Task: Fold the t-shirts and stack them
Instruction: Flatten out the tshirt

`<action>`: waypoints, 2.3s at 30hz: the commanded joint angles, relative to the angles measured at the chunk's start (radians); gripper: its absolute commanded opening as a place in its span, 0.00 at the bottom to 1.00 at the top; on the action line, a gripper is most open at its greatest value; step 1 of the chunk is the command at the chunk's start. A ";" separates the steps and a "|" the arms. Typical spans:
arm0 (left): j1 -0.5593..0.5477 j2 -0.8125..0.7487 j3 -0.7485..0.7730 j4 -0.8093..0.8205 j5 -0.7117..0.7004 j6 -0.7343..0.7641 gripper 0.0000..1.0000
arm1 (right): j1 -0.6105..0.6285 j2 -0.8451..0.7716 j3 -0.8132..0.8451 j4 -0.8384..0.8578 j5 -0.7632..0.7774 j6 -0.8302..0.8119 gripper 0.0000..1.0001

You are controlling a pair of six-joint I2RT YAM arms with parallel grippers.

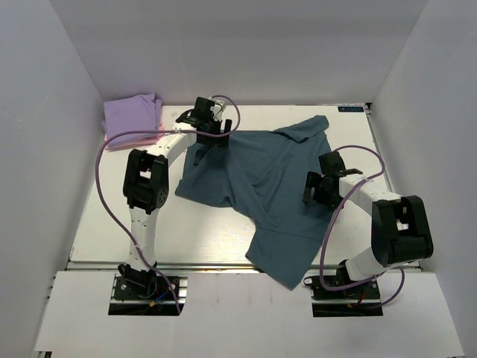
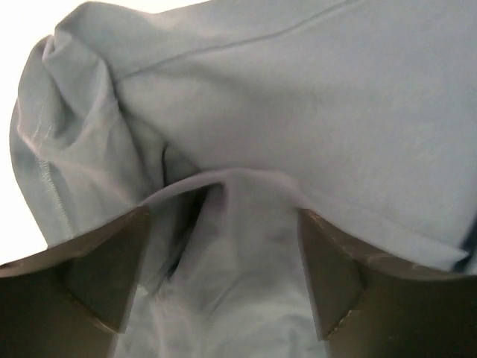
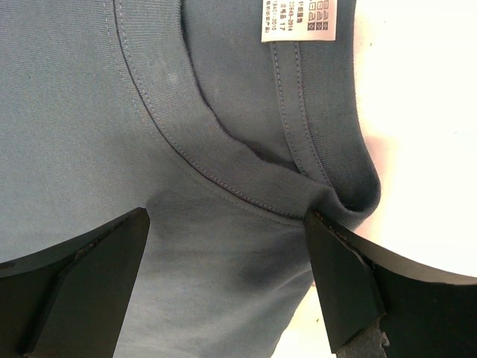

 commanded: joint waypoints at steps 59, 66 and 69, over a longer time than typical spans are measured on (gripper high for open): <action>0.146 -0.764 -0.882 0.156 -0.111 -0.355 0.08 | 0.005 -0.171 -0.036 -0.053 -0.027 -0.004 0.90; 0.146 -0.575 -0.772 0.054 -0.116 -0.344 0.83 | 0.005 -0.162 -0.035 -0.062 -0.013 -0.003 0.90; 0.146 -0.531 -0.772 0.078 -0.107 -0.335 0.75 | 0.005 -0.150 -0.035 -0.061 -0.006 -0.003 0.90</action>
